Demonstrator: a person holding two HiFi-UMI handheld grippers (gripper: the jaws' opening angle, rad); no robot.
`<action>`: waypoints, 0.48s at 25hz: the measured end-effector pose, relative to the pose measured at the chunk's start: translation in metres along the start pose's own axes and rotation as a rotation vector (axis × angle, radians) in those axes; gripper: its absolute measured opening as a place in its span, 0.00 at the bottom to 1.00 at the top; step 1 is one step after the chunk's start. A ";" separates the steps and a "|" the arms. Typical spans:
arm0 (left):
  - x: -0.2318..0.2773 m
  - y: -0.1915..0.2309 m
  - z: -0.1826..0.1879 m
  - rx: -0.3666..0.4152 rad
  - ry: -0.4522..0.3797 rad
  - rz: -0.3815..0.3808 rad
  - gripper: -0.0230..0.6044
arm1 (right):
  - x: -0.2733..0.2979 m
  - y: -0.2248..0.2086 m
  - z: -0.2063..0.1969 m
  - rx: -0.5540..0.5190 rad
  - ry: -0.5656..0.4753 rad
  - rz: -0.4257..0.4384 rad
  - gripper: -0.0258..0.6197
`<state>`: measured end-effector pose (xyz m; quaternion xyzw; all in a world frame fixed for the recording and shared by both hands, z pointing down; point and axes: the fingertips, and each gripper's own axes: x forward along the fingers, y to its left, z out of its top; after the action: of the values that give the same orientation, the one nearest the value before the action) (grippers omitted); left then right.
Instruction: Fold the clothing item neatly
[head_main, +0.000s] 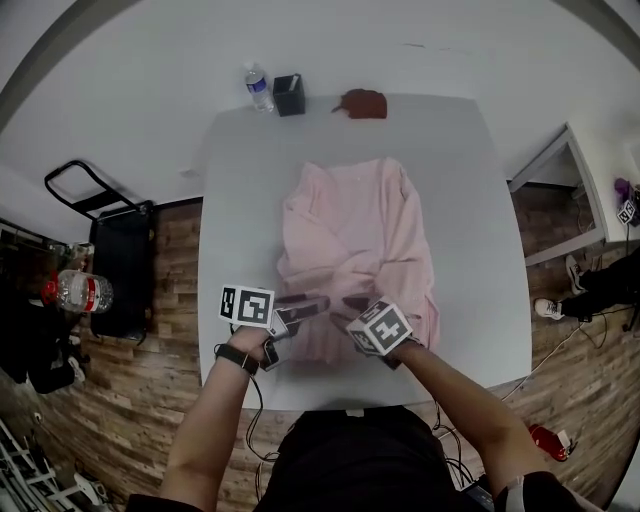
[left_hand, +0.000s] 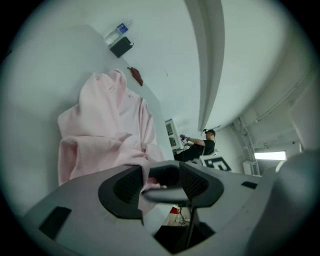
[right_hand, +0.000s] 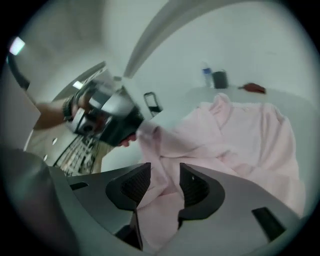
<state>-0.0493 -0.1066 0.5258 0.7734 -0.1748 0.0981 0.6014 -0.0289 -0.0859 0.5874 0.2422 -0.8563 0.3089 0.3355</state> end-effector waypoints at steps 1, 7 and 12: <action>0.003 -0.008 0.004 0.004 -0.007 -0.034 0.36 | 0.009 0.014 -0.002 -0.121 0.030 0.005 0.31; 0.009 -0.029 0.007 0.032 0.005 -0.106 0.36 | 0.037 0.008 -0.003 -0.352 0.101 -0.126 0.08; -0.011 0.005 -0.018 0.056 0.078 -0.007 0.37 | 0.019 -0.050 0.025 -0.421 0.152 -0.292 0.07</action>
<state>-0.0606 -0.0889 0.5308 0.7861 -0.1456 0.1309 0.5863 -0.0215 -0.1419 0.6047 0.2641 -0.8301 0.0896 0.4829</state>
